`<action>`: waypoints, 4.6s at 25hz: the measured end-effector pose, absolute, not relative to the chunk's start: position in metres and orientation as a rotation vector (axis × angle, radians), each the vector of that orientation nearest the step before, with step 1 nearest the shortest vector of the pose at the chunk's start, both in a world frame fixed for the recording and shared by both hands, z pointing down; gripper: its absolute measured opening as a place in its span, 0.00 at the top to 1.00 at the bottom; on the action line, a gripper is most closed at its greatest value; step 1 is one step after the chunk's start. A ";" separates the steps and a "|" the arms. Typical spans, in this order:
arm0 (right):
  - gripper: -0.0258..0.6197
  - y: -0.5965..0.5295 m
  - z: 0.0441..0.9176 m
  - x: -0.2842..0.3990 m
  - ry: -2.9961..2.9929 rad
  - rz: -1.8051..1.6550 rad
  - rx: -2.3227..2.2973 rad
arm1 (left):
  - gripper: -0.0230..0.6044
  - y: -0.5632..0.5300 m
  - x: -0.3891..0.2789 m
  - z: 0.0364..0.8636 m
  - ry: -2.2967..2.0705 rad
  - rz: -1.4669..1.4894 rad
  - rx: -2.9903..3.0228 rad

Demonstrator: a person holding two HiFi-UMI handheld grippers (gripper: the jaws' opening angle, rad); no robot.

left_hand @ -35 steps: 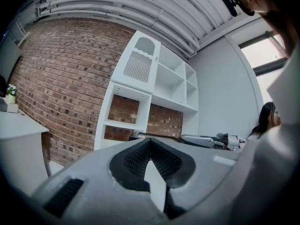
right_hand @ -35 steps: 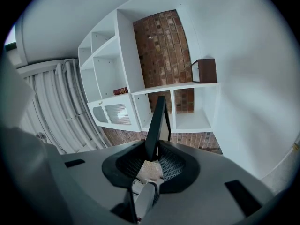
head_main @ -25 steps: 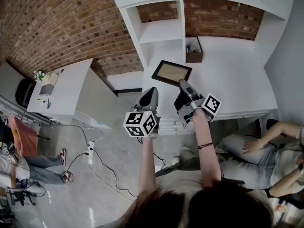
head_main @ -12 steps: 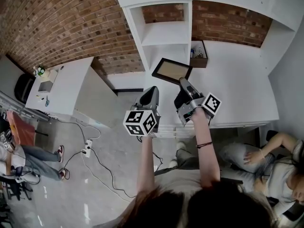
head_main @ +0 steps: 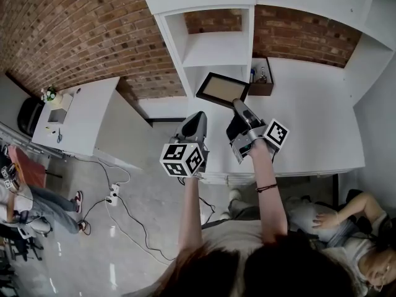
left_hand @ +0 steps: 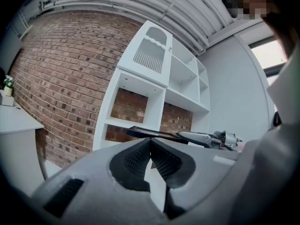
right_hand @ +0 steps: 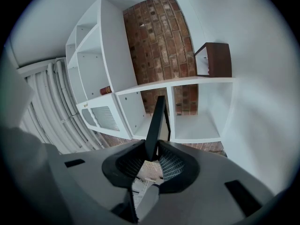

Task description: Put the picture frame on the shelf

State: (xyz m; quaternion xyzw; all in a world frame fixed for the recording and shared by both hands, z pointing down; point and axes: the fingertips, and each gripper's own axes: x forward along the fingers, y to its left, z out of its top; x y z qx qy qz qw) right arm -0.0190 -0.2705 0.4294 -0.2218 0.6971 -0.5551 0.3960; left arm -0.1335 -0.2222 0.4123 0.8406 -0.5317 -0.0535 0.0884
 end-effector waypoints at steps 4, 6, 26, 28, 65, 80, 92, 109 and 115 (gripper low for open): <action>0.84 -0.294 0.427 -0.022 1.783 -1.418 -0.543 | 0.95 -0.246 -0.134 0.412 -1.597 -0.161 2.488; 0.84 -0.302 0.426 -0.023 1.787 -1.420 -0.534 | 0.95 -0.254 -0.133 0.411 -1.600 -0.158 2.489; 0.84 -0.356 0.402 -0.038 1.847 -1.439 -0.416 | 0.95 -0.301 -0.124 0.398 -1.655 -0.151 2.476; 0.84 -0.360 0.401 -0.041 1.855 -1.440 -0.407 | 0.95 -0.304 -0.128 0.397 -1.673 -0.152 2.466; 0.84 -0.426 0.401 -0.069 1.785 -1.391 -0.487 | 0.95 -0.379 -0.162 0.398 -1.551 -0.118 2.531; 0.84 -0.448 0.406 -0.072 1.750 -1.381 -0.538 | 0.95 -0.400 -0.168 0.404 -1.492 -0.118 2.546; 0.84 -0.458 0.409 -0.070 1.732 -1.387 -0.556 | 0.95 -0.412 -0.169 0.405 -1.479 -0.128 2.547; 0.84 -0.457 0.413 -0.071 1.708 -1.432 -0.550 | 0.95 -0.417 -0.159 0.410 -1.457 -0.109 2.553; 0.84 -0.457 0.414 -0.071 1.710 -1.438 -0.559 | 0.95 -0.417 -0.158 0.411 -1.459 -0.104 2.550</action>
